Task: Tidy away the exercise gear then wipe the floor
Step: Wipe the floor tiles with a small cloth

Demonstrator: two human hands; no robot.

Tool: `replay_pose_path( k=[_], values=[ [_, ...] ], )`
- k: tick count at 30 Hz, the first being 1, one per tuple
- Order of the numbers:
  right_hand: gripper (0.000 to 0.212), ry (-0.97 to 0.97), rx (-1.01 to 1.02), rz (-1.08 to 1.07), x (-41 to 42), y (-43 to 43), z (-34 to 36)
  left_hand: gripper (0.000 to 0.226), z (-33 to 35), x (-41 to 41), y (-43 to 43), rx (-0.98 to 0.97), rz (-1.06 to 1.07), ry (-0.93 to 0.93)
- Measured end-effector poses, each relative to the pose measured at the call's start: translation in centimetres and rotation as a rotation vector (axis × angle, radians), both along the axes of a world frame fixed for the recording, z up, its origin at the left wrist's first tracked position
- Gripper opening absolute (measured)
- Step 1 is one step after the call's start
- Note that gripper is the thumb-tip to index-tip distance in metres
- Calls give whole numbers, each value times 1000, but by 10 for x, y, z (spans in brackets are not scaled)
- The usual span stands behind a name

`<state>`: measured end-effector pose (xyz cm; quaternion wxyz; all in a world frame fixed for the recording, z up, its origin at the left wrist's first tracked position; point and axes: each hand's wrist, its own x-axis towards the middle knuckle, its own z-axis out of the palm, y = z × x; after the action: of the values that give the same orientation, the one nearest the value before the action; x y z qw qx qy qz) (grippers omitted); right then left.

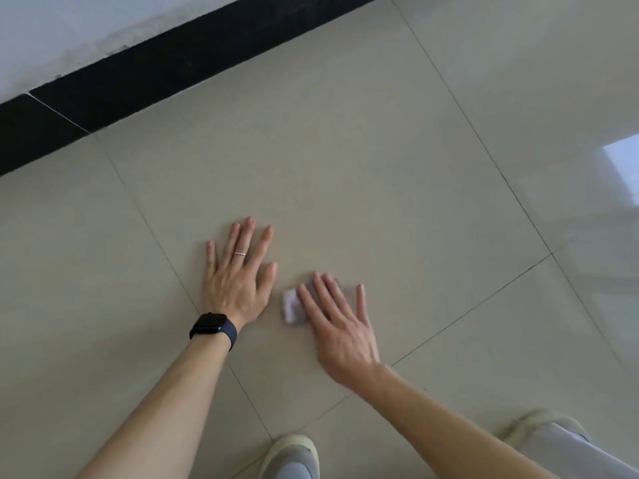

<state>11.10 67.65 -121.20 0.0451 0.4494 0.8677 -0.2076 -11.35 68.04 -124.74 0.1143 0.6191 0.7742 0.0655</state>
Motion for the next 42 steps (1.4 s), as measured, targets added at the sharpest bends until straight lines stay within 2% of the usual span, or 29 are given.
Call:
replay_pose_path(
  k=[2,4,6,8,10,11,13,16,18,19,21,23,25,26,28,30,31,34,36,37,39,42],
  values=[
    [72,27,-2,316,15,-14,2,60,0,0,-1,11,-1,-10],
    [73,16,37,407,31,17,-3,61,0,0,-1,14,4,-9],
    [69,-12,108,194,45,71,-5,61,1,2,0,7,10,-8],
    [64,-73,60,-166,61,126,-4,61,0,3,0,0,23,-3],
    [59,-79,12,-454,70,142,-2,61,-1,5,-1,3,28,-9],
    [58,-65,21,-508,70,132,-3,61,-1,5,-1,9,29,-11],
    [61,-43,74,-408,67,77,-6,62,0,5,-1,12,27,-14],
    [71,-23,57,-2,72,-30,-1,61,-1,10,-1,26,33,-9],
    [72,-29,29,189,89,-52,2,58,-1,19,-4,44,58,-20],
    [70,-28,21,207,101,-43,3,57,-1,26,-6,49,75,-33],
    [63,-62,50,46,125,-3,-1,56,-2,47,-7,45,83,-54],
    [57,-113,54,-356,152,53,-1,56,-2,71,-8,29,53,-51],
    [55,-148,-24,-808,175,100,6,59,-4,85,-10,12,63,-48],
    [55,-149,-54,-956,178,109,9,60,-5,87,-10,3,77,-48],
    [55,-132,-55,-1034,167,94,9,62,-5,86,-10,-5,74,-42],
    [60,-94,-4,-896,136,40,2,62,-6,83,-11,-6,68,-33],
    [63,-79,30,-755,119,4,0,61,-6,83,-11,-6,67,-34],
    [66,-21,53,-118,82,-80,3,61,-5,81,-10,-8,59,-60],
    [63,34,45,165,88,-65,1,60,0,74,-13,1,13,-103],
    [62,27,56,200,94,-45,-2,60,2,67,-19,6,-1,-105],
    [59,-12,83,24,102,3,-5,60,7,51,-45,7,29,-53],
    [55,-74,-12,-555,91,75,0,67,9,28,-92,-41,171,29]
  ],
)
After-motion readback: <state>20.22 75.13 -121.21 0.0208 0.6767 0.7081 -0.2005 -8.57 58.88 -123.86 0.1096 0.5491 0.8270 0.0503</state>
